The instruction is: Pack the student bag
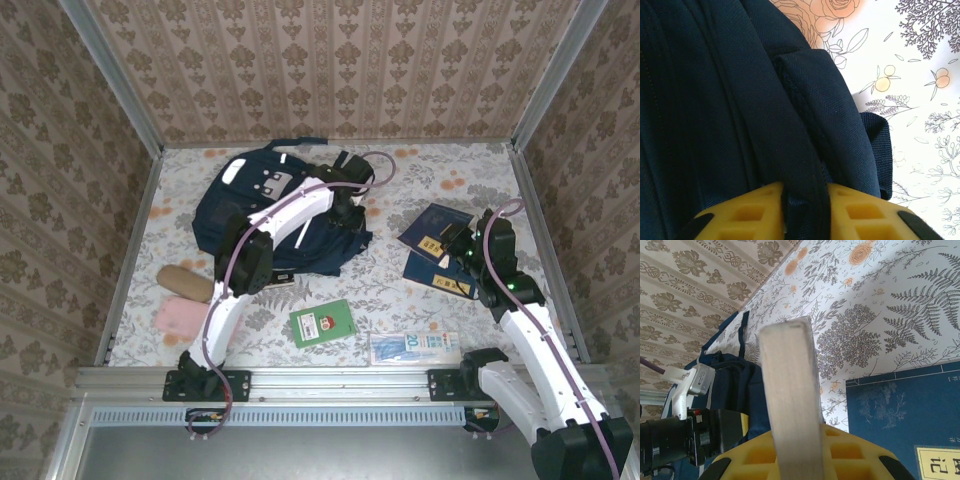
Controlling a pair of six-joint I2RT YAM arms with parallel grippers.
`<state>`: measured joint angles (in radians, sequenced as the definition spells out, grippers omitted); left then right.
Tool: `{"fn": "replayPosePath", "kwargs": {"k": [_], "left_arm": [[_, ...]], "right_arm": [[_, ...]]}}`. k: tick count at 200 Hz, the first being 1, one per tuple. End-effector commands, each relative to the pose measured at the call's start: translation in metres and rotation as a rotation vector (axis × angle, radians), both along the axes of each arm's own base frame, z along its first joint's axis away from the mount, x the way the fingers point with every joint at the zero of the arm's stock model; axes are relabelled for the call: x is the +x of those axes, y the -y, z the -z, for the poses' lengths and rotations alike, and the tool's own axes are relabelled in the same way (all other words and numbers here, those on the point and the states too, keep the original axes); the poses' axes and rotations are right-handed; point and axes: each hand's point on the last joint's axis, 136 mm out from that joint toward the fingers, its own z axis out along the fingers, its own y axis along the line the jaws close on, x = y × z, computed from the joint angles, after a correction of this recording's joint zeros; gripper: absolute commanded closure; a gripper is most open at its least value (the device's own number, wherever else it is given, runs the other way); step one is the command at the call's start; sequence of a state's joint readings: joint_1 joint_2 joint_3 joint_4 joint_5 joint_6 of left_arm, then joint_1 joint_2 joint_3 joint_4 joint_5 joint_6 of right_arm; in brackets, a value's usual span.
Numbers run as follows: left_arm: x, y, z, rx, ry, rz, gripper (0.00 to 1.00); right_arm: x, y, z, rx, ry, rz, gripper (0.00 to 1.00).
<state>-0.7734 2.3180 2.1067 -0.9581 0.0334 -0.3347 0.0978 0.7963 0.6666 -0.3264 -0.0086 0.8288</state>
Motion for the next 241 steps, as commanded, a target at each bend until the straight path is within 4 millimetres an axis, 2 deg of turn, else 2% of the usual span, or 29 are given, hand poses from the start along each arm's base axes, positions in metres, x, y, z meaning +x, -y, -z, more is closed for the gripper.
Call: {"fn": "replayPosePath", "kwargs": {"k": [1, 20, 36, 84, 110, 128, 152, 171, 203, 219, 241], "left_arm": [[0.010, -0.006, -0.015, -0.013, 0.028, -0.017, 0.82], [0.013, -0.007, -0.028, -0.067, 0.034, -0.033, 0.90], [0.013, -0.007, -0.042, -0.125, 0.034, -0.042, 0.93], [0.007, -0.016, -0.088, -0.302, 0.021, -0.066, 0.96], [0.002, -0.022, -0.102, -0.381, -0.002, -0.080, 0.97], [-0.001, -0.024, -0.098, -0.397, -0.028, -0.084, 0.98], [-0.005, -0.021, -0.089, -0.438, -0.068, -0.097, 0.98], [-0.007, -0.012, -0.081, -0.491, -0.114, -0.107, 0.97], [-0.009, 0.002, -0.056, -0.528, -0.201, -0.124, 0.96], [-0.009, 0.005, -0.048, -0.532, -0.226, -0.131, 0.95], [-0.008, 0.007, -0.046, -0.540, -0.232, -0.132, 0.91]], "right_arm": [[0.004, -0.003, -0.015, 0.010, 0.068, -0.022, 1.00], [0.005, -0.008, -0.015, 0.031, 0.076, -0.041, 1.00], [0.009, -0.019, -0.022, 0.061, 0.102, -0.098, 1.00], [0.021, -0.065, -0.051, 0.210, 0.187, -0.293, 1.00], [0.028, -0.088, -0.064, 0.295, 0.210, -0.364, 1.00], [0.030, -0.097, -0.071, 0.301, 0.217, -0.391, 1.00], [0.032, -0.098, -0.073, 0.284, 0.218, -0.380, 1.00], [0.032, -0.091, -0.062, 0.248, 0.171, -0.343, 1.00], [0.027, -0.077, -0.035, 0.182, 0.079, -0.275, 1.00], [0.024, -0.075, -0.029, 0.175, 0.070, -0.268, 1.00], [0.019, -0.072, -0.025, 0.156, 0.061, -0.265, 1.00]]}}
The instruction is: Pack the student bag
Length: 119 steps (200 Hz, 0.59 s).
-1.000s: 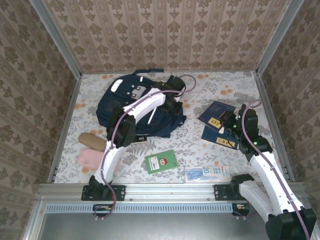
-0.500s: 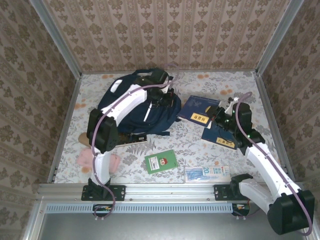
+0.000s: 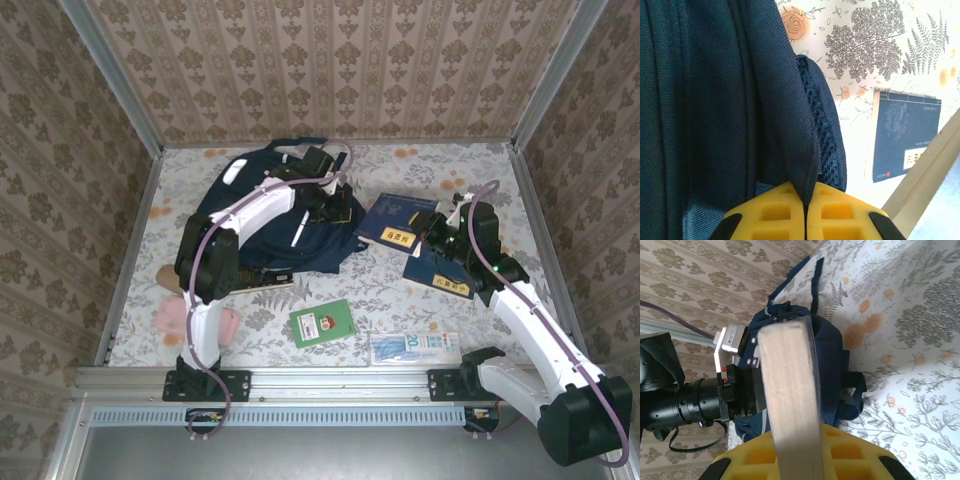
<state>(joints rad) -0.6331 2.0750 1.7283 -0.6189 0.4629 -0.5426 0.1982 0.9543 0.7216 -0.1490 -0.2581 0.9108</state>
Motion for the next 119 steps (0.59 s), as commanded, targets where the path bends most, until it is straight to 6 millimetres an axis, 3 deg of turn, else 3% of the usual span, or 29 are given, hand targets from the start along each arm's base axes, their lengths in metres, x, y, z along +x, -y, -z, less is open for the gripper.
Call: {"fn": "replayPosePath", "kwargs": {"k": [1, 92, 119], "left_arm": [[-0.0013, 0.0161, -0.0069, -0.087, -0.026, 0.016, 0.91], [-0.0025, 0.0114, 0.0016, -0.060, -0.030, 0.014, 0.85], [-0.0029, 0.0119, 0.0010, -0.061, -0.025, 0.019, 0.88]], "right_arm": [[-0.0046, 0.0069, -0.0054, -0.041, 0.030, 0.019, 1.00], [-0.0067, 0.0067, -0.0040, -0.049, 0.030, 0.012, 1.00], [-0.0070, 0.0060, -0.0021, -0.040, 0.026, 0.012, 1.00]]}}
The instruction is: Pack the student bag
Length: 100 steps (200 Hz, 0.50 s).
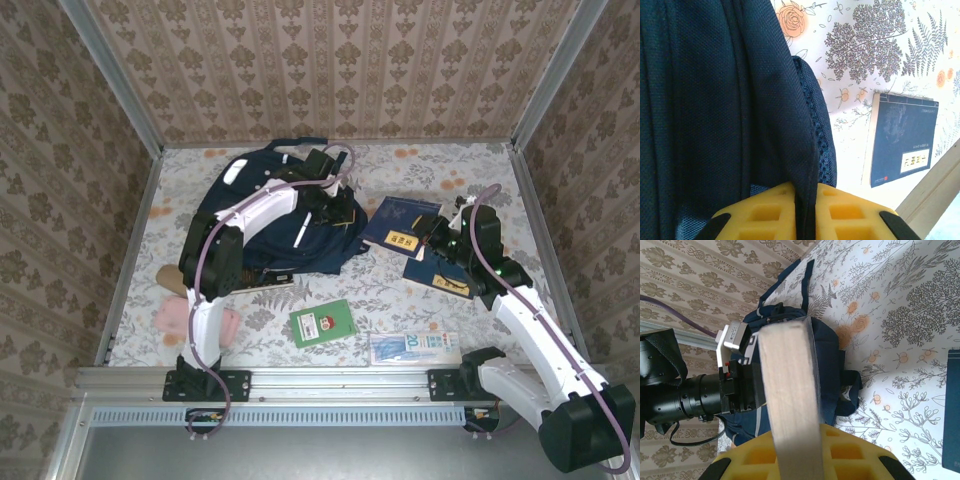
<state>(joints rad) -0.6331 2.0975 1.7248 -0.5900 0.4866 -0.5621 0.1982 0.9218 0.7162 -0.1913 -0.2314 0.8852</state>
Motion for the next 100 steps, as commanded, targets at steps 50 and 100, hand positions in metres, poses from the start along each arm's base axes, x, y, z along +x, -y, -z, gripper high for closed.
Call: {"fn": "replayPosePath", "kwargs": {"k": [50, 100], "left_arm": [[-0.001, 0.003, -0.023, -0.033, 0.046, 0.033, 0.99], [0.008, -0.021, -0.085, 0.003, 0.159, 0.040, 0.98]], "right_arm": [[-0.002, 0.000, -0.007, -0.007, 0.035, -0.005, 1.00], [-0.002, -0.002, -0.027, -0.029, 0.075, -0.033, 1.00]]}}
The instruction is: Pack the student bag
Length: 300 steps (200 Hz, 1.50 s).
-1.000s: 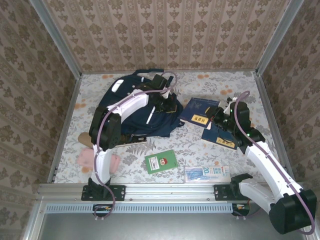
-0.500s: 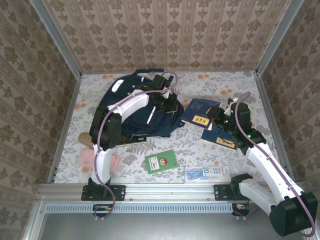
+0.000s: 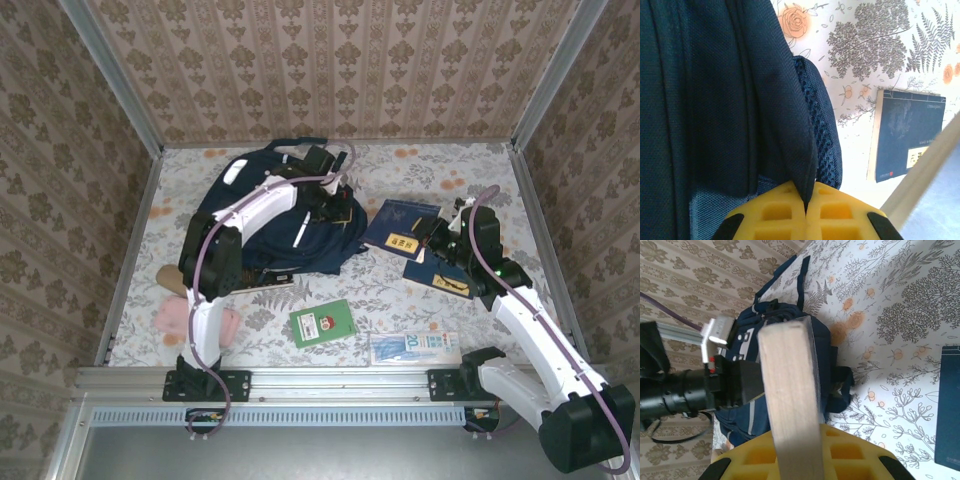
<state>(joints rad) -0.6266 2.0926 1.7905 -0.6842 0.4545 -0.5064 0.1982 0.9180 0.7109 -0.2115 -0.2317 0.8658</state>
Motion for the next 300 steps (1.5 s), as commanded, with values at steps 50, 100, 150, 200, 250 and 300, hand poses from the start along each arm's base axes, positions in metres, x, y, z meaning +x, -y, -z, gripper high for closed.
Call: {"fn": "replayPosePath", "kwargs": {"k": [50, 100, 150, 200, 250, 300], "left_arm": [[0.001, -0.031, -0.122, -0.067, 0.190, 0.028, 0.97], [-0.010, -0.009, -0.094, -0.192, 0.048, 0.052, 0.96], [-0.021, 0.015, -0.056, -0.231, -0.054, 0.063, 0.90], [-0.023, 0.019, -0.041, -0.203, -0.069, 0.072, 0.88], [-0.017, 0.004, -0.059, -0.161, 0.004, 0.066, 1.00], [-0.014, -0.034, -0.139, -0.083, 0.179, 0.076, 1.00]], "right_arm": [[0.004, -0.025, -0.069, 0.064, 0.168, -0.129, 1.00], [0.008, -0.033, -0.078, 0.065, 0.175, -0.145, 1.00], [0.006, -0.020, -0.052, 0.013, 0.108, -0.085, 1.00], [0.004, -0.018, -0.052, -0.008, 0.108, -0.081, 1.00], [0.004, -0.017, -0.053, -0.014, 0.111, -0.083, 1.00], [0.014, -0.043, -0.061, 0.126, 0.121, -0.167, 1.00]]}}
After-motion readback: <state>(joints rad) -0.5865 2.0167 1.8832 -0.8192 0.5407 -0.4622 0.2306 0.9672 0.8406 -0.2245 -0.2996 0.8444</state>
